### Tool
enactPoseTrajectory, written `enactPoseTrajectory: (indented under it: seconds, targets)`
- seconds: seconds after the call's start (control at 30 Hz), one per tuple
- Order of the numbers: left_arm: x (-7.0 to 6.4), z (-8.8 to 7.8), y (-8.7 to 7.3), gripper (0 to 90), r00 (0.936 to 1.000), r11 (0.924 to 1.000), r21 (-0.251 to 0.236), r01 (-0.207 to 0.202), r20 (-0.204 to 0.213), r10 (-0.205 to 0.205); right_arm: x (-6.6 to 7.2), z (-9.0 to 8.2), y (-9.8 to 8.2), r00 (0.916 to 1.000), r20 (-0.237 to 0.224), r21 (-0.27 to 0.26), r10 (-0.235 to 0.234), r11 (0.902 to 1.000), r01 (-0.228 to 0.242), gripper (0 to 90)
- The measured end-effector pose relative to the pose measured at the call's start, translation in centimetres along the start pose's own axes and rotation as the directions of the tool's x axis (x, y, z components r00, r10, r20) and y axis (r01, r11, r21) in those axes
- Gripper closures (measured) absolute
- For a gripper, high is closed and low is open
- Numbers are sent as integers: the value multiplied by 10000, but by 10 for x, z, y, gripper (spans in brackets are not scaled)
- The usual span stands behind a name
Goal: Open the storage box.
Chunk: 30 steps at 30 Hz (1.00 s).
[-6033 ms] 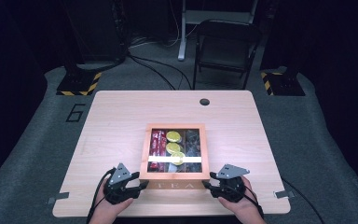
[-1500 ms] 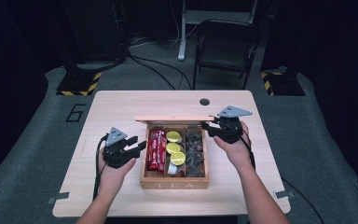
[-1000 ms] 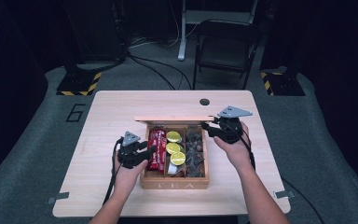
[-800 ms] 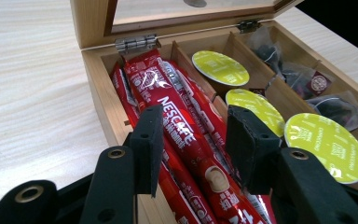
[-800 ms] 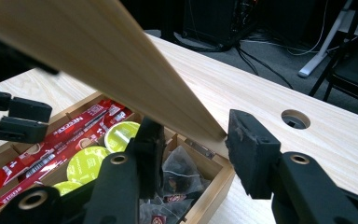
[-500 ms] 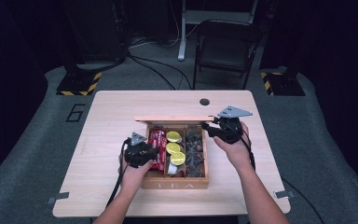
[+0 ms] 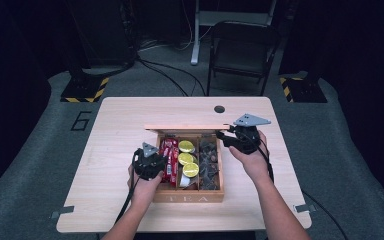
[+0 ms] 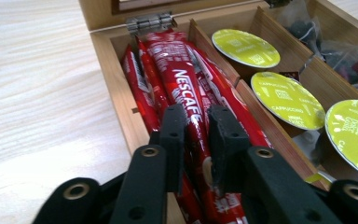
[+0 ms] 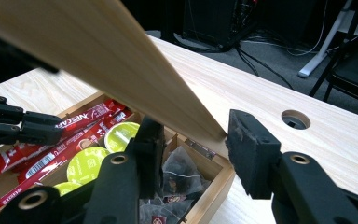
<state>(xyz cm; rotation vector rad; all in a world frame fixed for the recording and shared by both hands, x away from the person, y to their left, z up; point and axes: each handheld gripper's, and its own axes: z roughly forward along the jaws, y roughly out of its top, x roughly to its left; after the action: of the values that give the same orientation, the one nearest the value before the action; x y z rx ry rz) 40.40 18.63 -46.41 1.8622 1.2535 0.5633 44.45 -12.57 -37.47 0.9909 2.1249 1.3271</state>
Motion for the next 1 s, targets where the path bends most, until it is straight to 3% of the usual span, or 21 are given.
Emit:
enactPoseTrajectory:
  seconds: [0.13, 0.53, 0.8, 0.87, 1.0]
  targets:
    - [2, -2, 1, 841, 9996, 9996, -98, 281, 66, -281, 0, 0, 0, 10000, 1, 0, -10, 10000, 10, 566]
    - [5, -15, 3, 851, 9986, 9978, -424, 505, 206, -497, 1, 0, -1, 10000, 31, 30, 28, 10000, -28, 566]
    - [18, -33, -3, 850, 9978, 9966, -511, 651, 183, -642, 1, 0, -1, 10000, -2, 26, 2, 10000, -2, 566]
    - [28, -42, -4, 850, 9985, 9971, -541, 542, 48, -540, 1, 0, -1, 10000, 36, 18, 47, 10000, -47, 566]
    - [43, -52, -5, 850, 9973, 9952, -684, 703, -143, -715, 1, 0, -1, 10000, 6, 19, 16, 10000, -16, 566]
